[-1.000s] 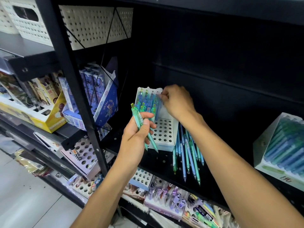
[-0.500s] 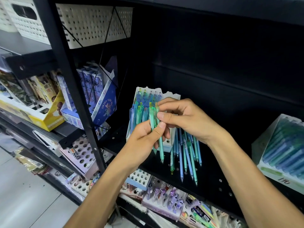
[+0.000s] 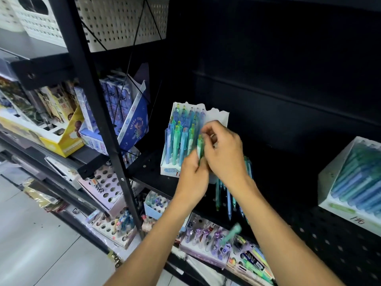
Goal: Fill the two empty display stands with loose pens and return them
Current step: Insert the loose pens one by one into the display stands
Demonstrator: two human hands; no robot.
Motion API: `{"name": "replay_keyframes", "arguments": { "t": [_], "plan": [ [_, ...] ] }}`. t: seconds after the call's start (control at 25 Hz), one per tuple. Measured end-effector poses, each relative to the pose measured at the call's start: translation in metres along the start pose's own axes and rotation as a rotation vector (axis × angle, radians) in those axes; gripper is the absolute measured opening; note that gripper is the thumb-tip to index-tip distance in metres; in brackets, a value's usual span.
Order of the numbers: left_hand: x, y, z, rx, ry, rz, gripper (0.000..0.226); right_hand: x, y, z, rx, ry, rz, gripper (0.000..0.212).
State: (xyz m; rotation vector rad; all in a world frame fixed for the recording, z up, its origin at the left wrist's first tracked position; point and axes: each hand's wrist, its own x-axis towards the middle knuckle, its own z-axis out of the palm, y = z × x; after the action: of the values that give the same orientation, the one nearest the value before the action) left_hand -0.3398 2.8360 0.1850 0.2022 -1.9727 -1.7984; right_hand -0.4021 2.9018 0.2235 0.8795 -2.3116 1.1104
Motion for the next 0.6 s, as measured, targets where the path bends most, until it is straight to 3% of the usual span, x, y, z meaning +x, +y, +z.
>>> {"name": "replay_keyframes", "arguments": {
  "t": [0.16, 0.6],
  "plan": [
    [-0.006, -0.013, -0.001, -0.073, 0.028, 0.008, 0.020, -0.017, 0.040, -0.014, 0.032, 0.117, 0.135, 0.010],
    [-0.028, -0.003, -0.011, -0.277, -0.118, -0.072, 0.027, -0.091, 0.051, -0.075, 0.004, 0.057, 0.378, 0.008]
  ]
}}
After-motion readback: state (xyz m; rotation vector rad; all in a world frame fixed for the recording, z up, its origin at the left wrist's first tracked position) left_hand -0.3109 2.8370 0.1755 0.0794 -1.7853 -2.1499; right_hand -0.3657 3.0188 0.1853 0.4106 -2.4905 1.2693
